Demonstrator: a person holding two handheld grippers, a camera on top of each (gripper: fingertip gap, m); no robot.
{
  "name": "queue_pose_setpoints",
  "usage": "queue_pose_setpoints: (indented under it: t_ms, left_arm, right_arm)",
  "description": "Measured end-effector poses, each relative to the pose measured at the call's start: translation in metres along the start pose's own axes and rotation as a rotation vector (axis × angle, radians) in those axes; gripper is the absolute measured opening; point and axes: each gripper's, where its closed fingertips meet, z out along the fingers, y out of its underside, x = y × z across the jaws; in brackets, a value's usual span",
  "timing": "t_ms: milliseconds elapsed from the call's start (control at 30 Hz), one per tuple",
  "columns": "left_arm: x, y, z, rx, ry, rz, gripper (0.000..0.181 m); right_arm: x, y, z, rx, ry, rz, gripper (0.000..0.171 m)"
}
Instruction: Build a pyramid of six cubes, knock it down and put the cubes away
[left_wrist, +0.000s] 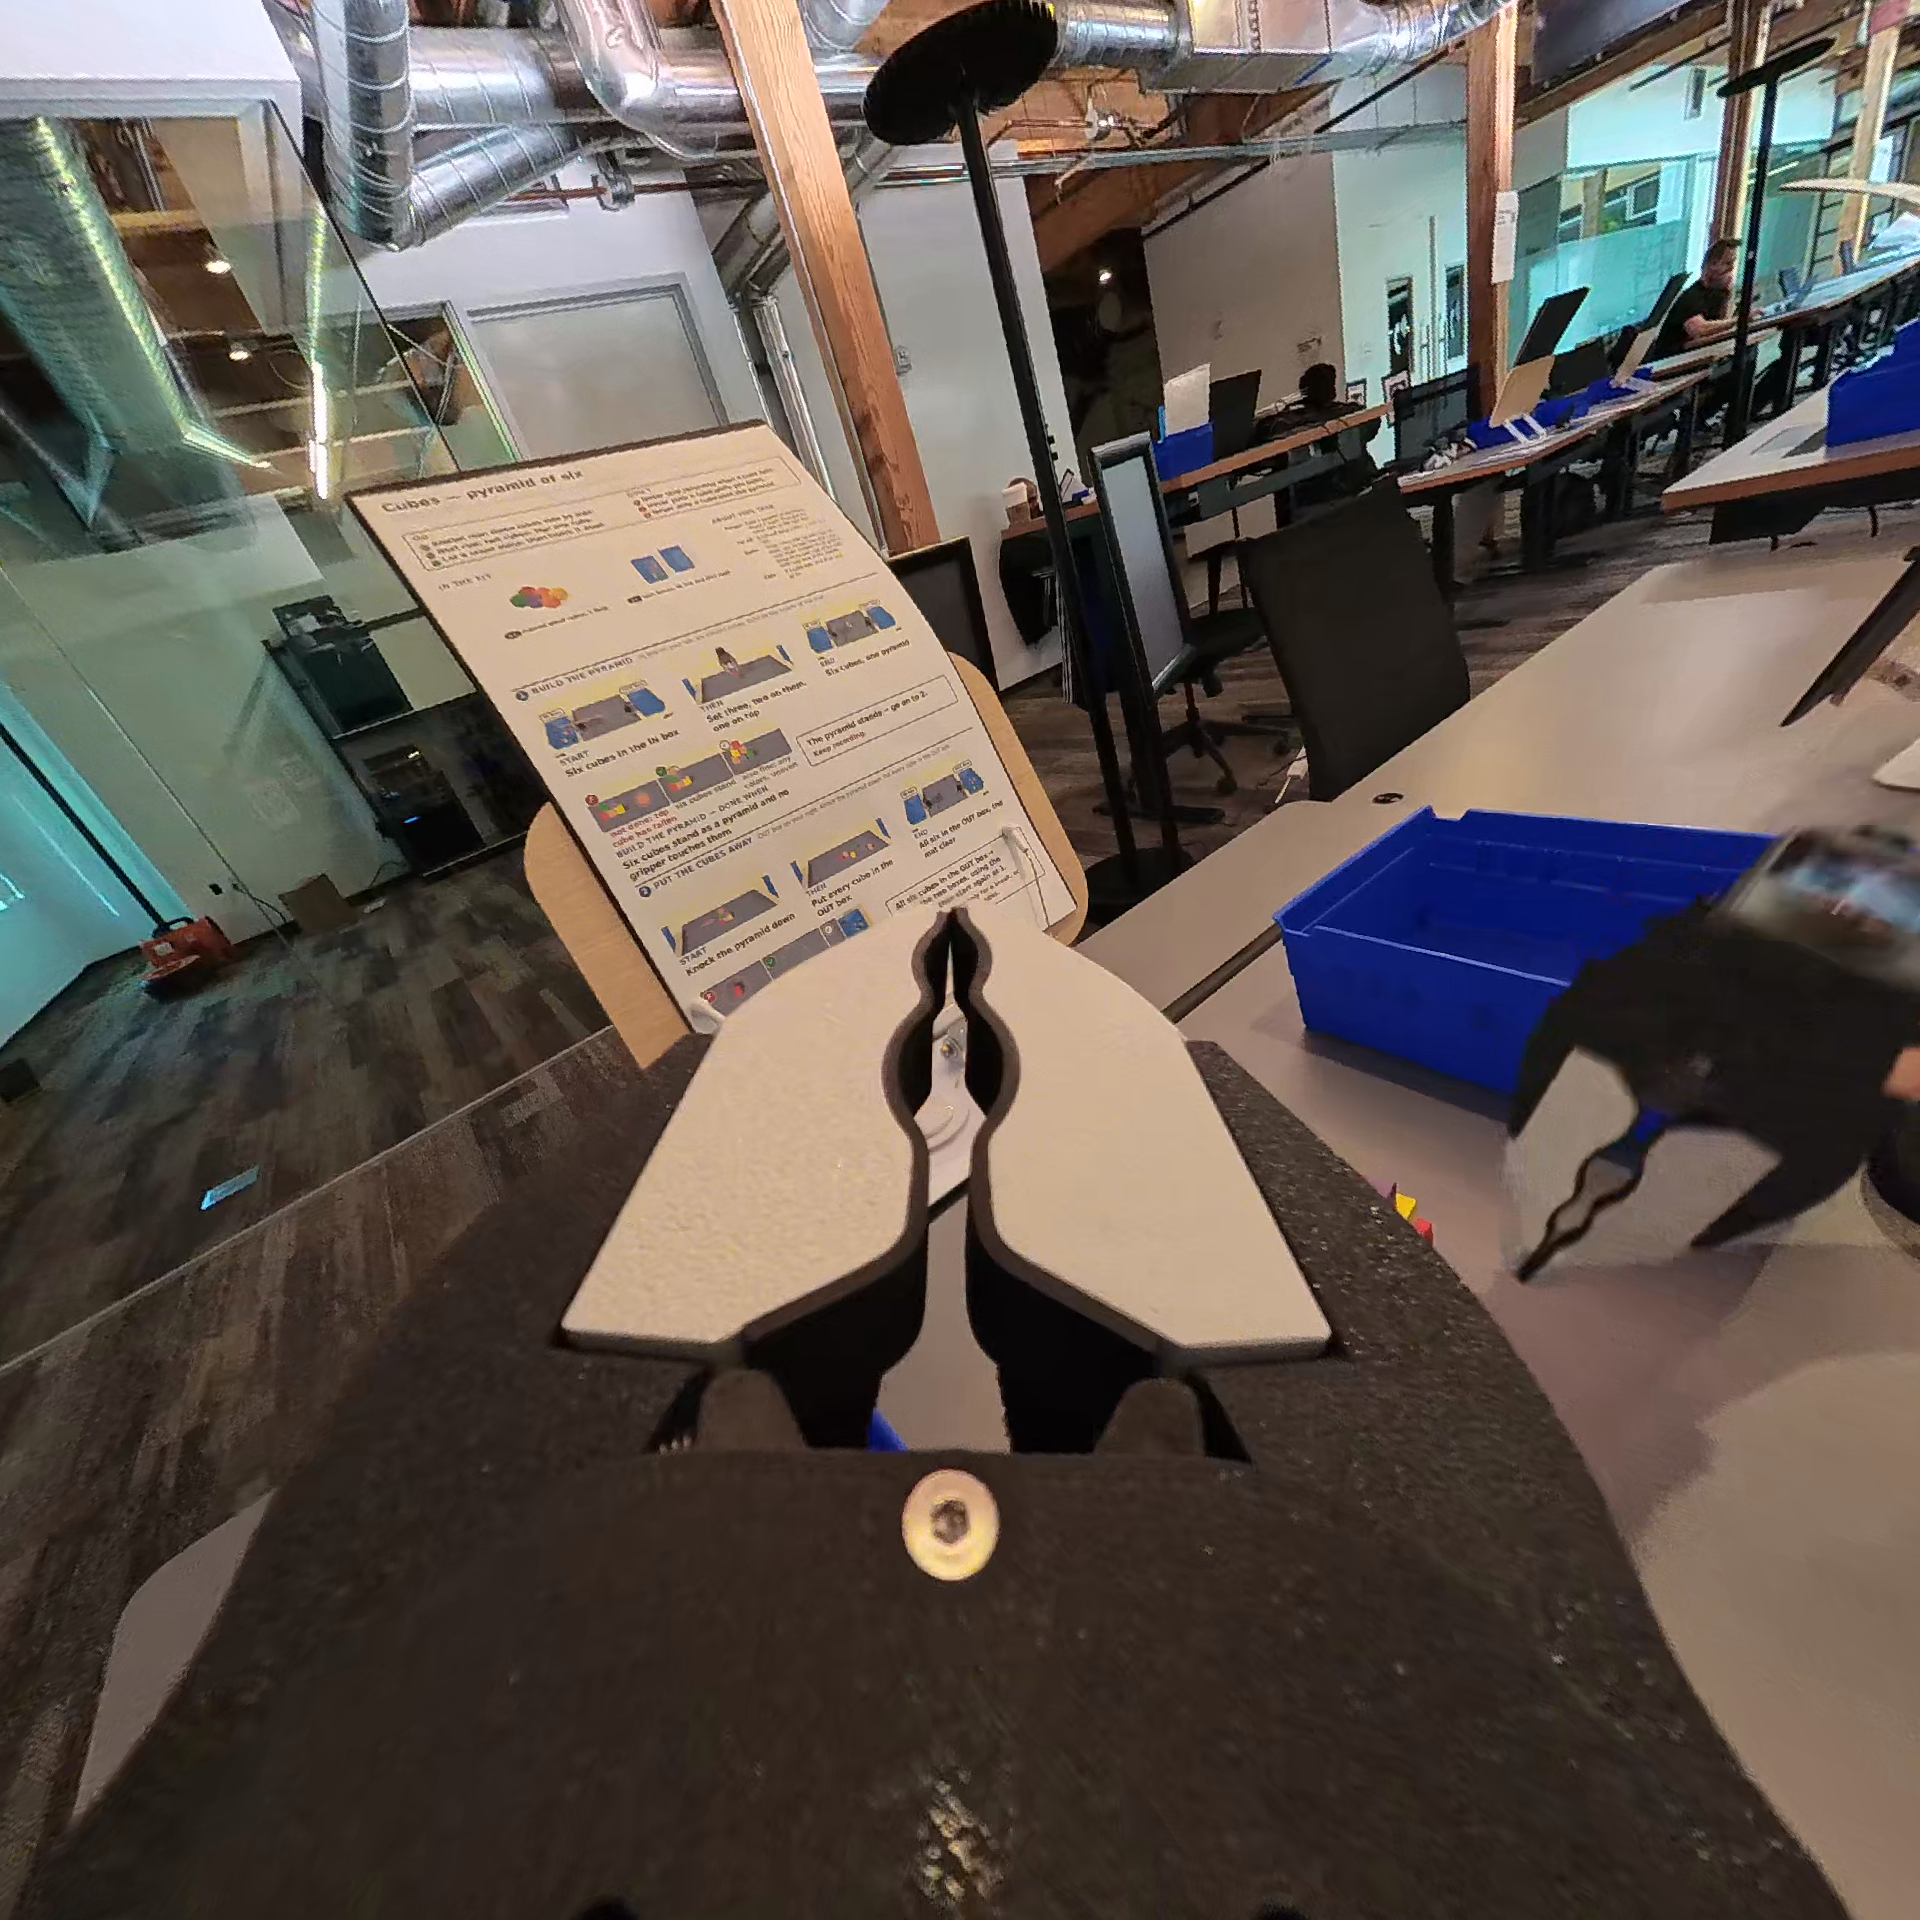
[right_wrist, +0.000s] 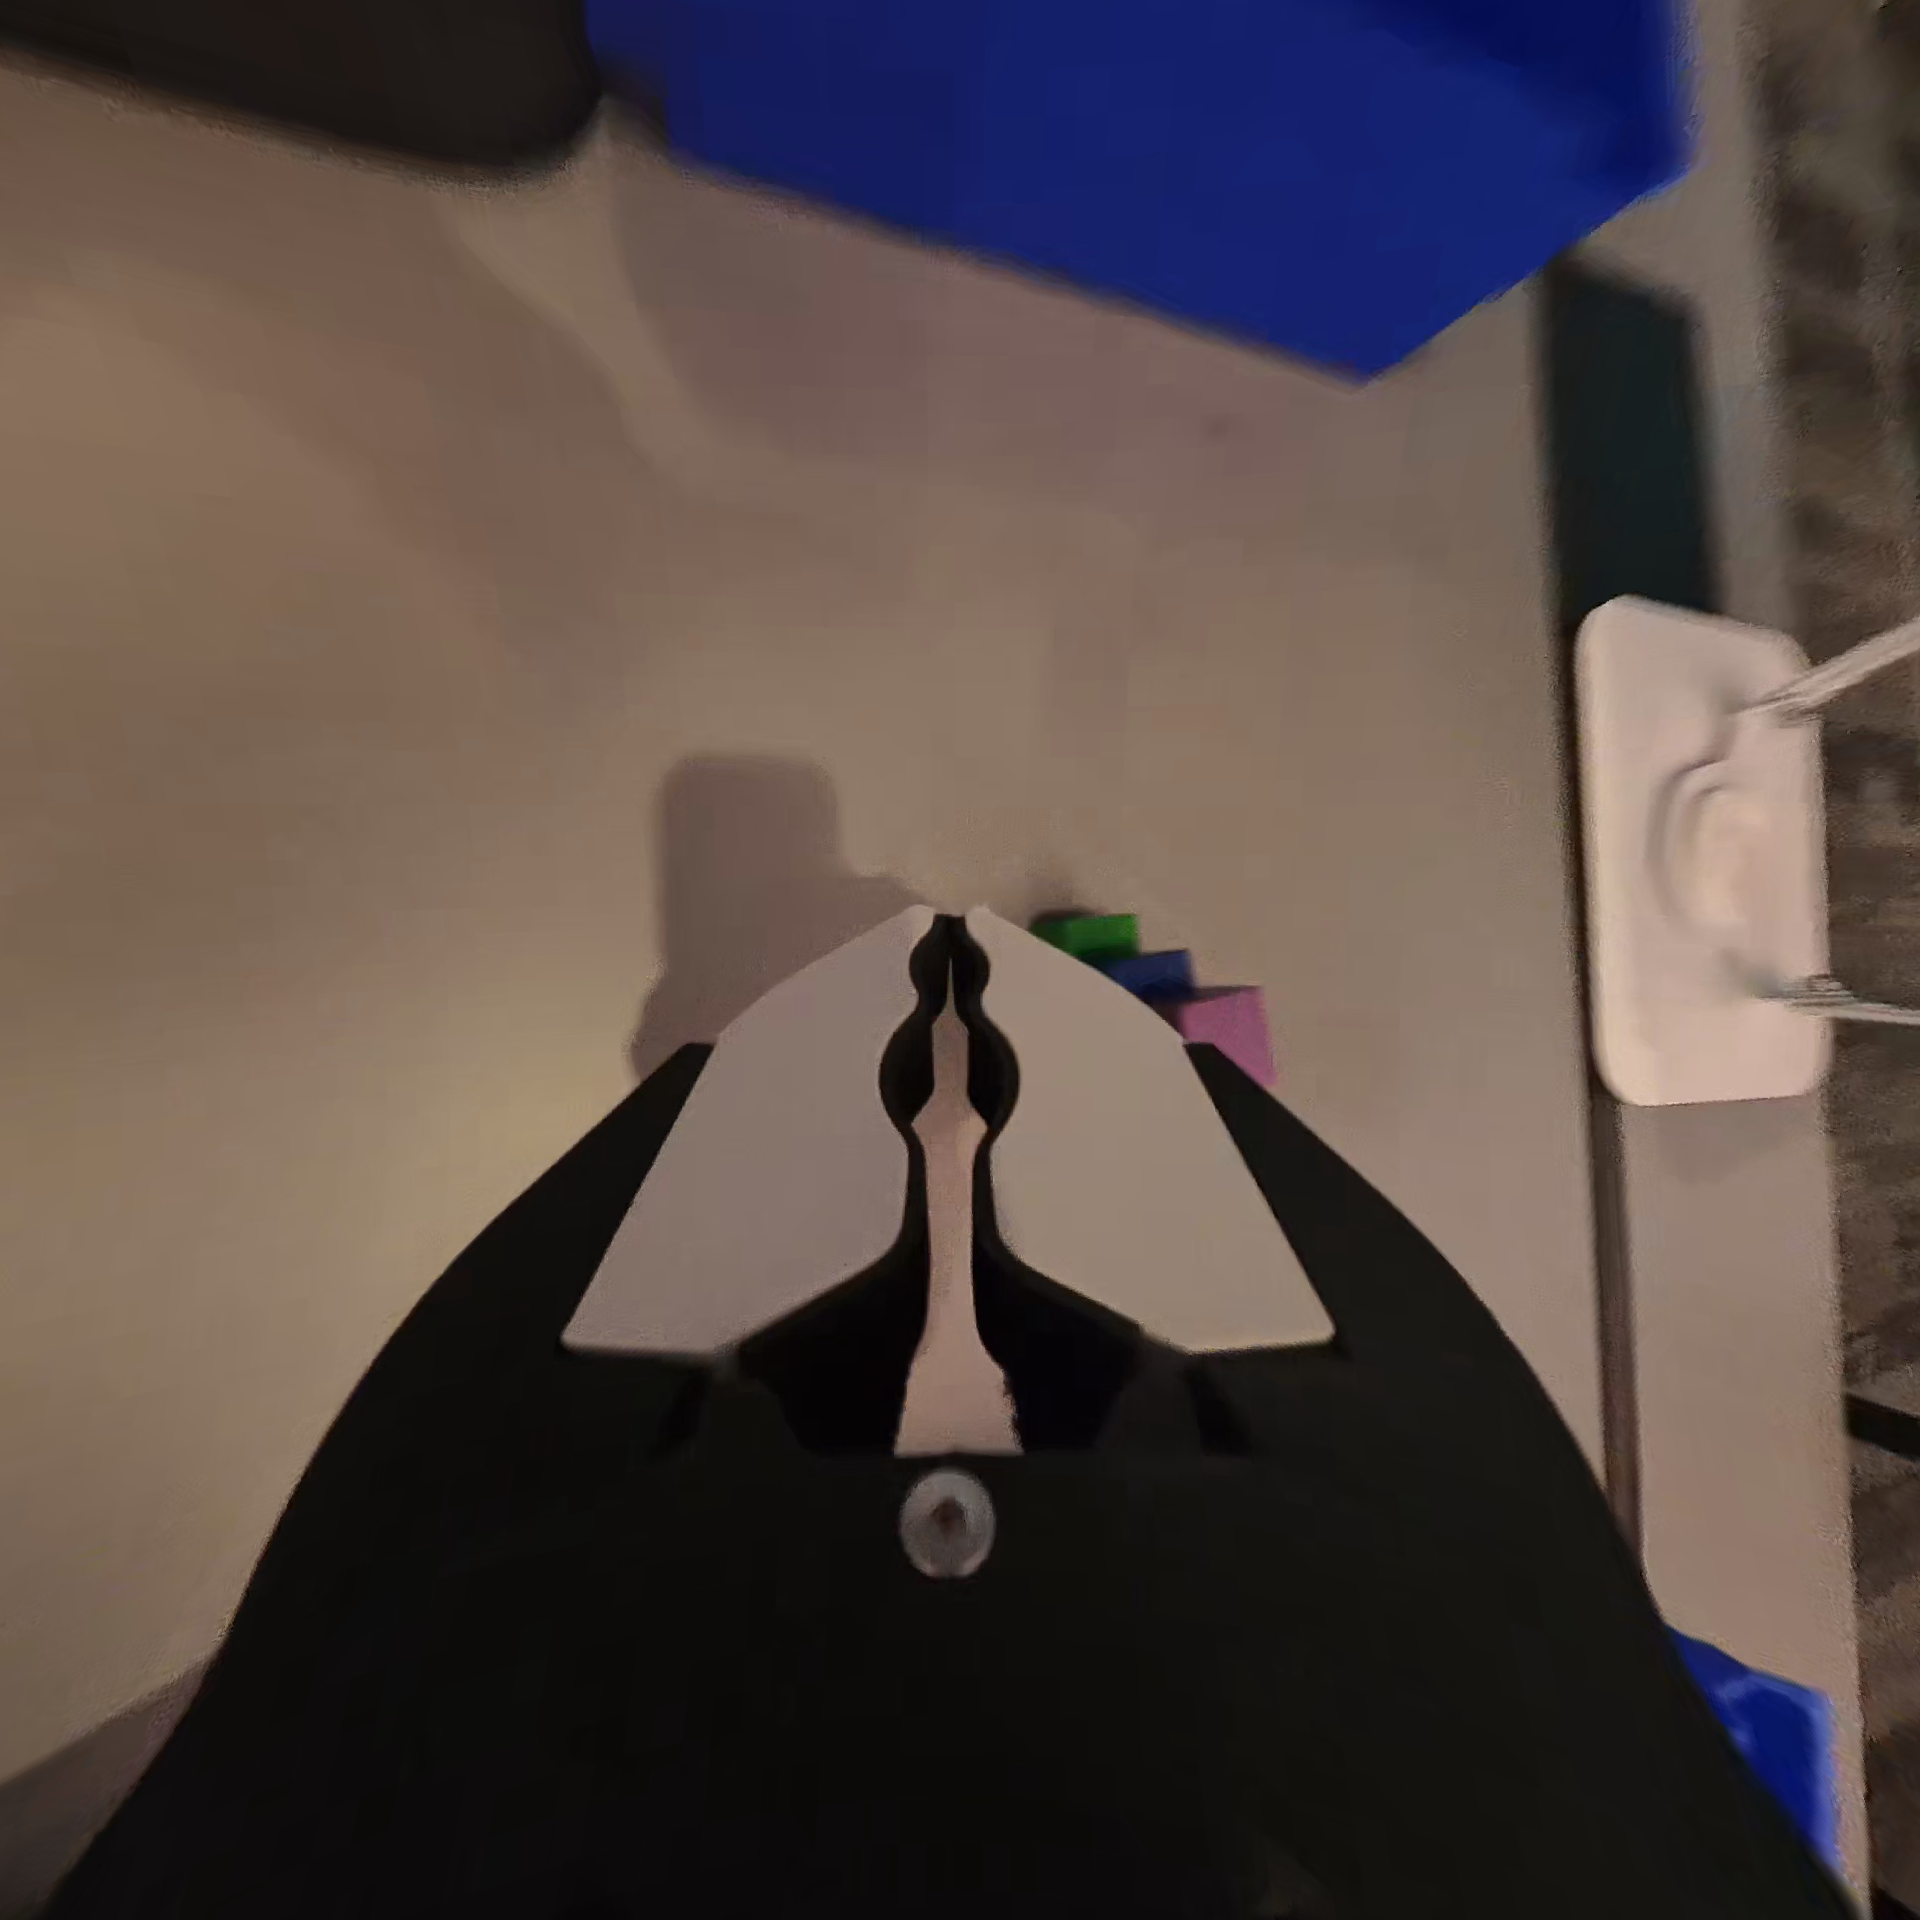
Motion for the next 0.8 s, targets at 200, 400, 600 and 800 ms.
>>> queue_pose_setpoints:
  t_ms: [200,400,600,800]
  left_arm:
    - [-0.003,-0.002,-0.008,0.008,0.005,-0.006,0.0]
    - [0.0,0.002,-0.006,-0.015,0.029,-0.004,0.0]
    - [0.011,0.006,0.003,-0.046,0.062,0.03,0.0]
    - [0.019,0.014,0.011,-0.097,0.082,0.065,0.0]
  right_arm:
    - [-0.024,0.05,0.056,-0.223,-0.131,-0.006,0.001]
    - [-0.013,0.066,0.063,-0.268,-0.111,0.029,0.001]
    - [0.038,0.077,0.072,-0.302,0.08,0.092,0.001]
    - [0.118,0.065,0.03,-0.255,0.446,0.173,0.001]
